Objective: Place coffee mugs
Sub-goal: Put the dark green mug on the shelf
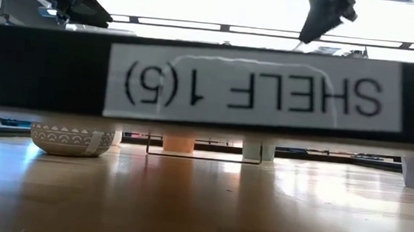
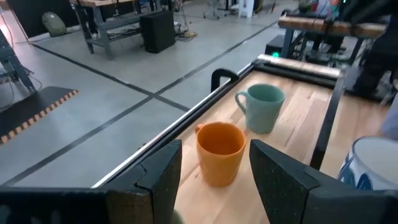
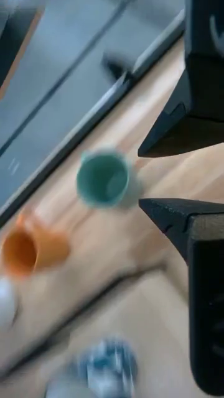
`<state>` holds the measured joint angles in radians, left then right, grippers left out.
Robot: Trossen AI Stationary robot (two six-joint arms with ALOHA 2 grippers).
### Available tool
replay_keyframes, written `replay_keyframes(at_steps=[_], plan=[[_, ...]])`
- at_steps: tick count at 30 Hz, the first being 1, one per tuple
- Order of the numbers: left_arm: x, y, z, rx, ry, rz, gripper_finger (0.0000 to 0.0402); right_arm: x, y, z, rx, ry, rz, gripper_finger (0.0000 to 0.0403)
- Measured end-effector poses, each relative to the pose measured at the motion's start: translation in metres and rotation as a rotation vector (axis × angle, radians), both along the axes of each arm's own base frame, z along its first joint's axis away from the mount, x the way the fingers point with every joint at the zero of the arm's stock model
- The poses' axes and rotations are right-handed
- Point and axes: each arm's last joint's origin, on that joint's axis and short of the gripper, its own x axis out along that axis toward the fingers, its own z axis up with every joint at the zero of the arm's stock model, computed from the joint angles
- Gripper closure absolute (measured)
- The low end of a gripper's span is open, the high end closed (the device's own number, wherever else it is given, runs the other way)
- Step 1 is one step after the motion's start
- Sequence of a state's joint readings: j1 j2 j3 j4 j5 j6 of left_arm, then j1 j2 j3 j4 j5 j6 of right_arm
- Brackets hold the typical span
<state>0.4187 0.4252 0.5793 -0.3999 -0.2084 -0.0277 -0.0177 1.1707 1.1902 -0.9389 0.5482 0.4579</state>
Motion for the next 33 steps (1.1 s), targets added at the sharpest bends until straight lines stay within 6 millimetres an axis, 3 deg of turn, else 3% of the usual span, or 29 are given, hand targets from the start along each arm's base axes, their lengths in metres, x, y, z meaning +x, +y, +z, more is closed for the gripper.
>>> replay_keyframes(at_steps=[4,8,14,21,26,29,33], plan=[[0.001,0.000,0.004,-0.006,-0.051,-0.011,0.0222,-0.026,-0.001,-0.025,0.020,-0.200,0.138,0.0308],[0.001,0.000,0.006,0.005,-0.075,-0.011,0.0222,-0.047,0.000,-0.055,0.051,-0.286,0.249,0.0308],[0.003,-0.001,0.006,-0.053,-0.107,-0.069,0.0222,-0.063,0.003,-0.092,0.104,-0.396,0.345,0.0308],[0.012,-0.010,0.001,-0.203,-0.194,-0.432,0.0222,-0.065,0.007,-0.097,0.100,-0.570,0.495,0.0308],[0.019,-0.015,0.013,-0.170,-0.433,-0.650,0.0222,-0.065,0.005,-0.095,0.040,-0.578,0.450,0.0308],[0.015,-0.014,0.024,-0.237,-0.460,-0.547,0.0223,-0.065,0.003,-0.095,0.007,-0.572,0.394,0.0308],[0.005,-0.010,0.030,-0.259,-0.229,-0.254,0.0231,-0.065,0.002,-0.095,-0.018,-0.565,0.350,0.0308]])
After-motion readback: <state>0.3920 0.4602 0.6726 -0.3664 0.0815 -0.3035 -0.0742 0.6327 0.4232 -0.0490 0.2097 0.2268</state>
